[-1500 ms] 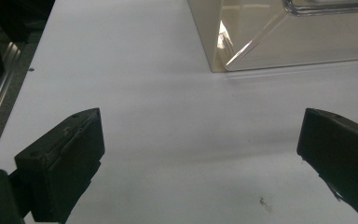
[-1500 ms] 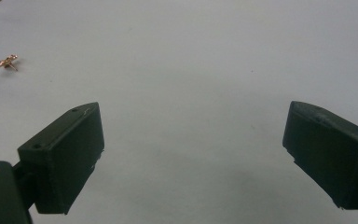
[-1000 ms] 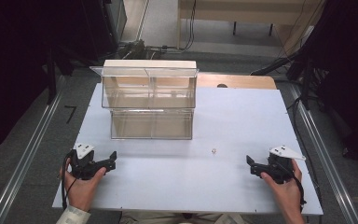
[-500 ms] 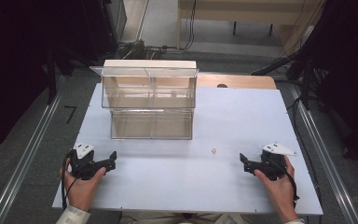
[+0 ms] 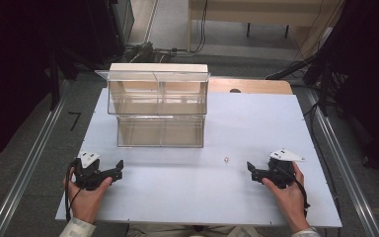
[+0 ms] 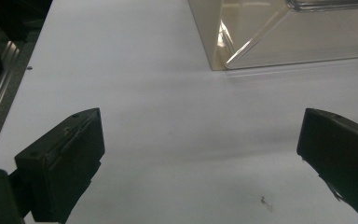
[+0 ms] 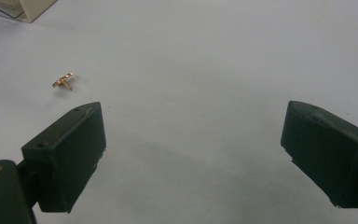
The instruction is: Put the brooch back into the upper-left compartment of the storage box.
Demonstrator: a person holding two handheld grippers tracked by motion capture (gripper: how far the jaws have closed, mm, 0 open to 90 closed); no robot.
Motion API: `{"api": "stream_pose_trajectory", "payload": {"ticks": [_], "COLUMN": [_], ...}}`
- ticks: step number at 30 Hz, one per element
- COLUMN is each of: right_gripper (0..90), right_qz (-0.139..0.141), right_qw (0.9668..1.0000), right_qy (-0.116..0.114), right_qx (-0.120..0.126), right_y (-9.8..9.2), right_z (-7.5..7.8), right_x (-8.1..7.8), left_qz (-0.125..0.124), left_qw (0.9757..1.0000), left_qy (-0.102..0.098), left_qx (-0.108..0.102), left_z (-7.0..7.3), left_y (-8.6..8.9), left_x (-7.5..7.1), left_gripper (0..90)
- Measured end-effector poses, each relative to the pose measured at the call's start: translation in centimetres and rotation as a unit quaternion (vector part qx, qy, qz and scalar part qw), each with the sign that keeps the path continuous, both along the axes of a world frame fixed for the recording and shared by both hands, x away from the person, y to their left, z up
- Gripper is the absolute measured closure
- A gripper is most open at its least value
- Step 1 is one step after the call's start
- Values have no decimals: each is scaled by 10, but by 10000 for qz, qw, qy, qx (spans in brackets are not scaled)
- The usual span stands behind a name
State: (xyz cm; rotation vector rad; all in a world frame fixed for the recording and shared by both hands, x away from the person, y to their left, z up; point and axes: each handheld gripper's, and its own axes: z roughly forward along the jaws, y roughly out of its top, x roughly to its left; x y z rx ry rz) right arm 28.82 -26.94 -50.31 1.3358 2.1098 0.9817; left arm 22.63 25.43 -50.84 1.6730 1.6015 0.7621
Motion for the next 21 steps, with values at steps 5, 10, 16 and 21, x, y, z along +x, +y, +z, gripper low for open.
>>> {"api": "stream_pose_trajectory", "payload": {"ticks": [5, 10, 16, 21], "right_gripper": [64, 88, 122, 138], "right_qz": [55, 126, 207, 263], "right_qw": [10000, 9999, 9998, 9996], "right_qy": [15, 23, 26, 34], "right_qx": [16, 28, 72, 92], "right_y": [5, 11, 16, 20], "right_z": [-1, -2, -2, -2], "right_x": [2, 4, 6, 7], "left_qz": [0, -7, -11, -15], "left_qw": [10000, 10000, 10000, 10000], "left_qy": [-7, 0, -1, 11], "left_qx": [10, -9, 2, -8], "left_z": [0, 0, 0, 0], "left_y": [0, 0, 0, 0], "left_x": [0, 0, 0, 0], "left_gripper": [15, 15, 16, 16]}}
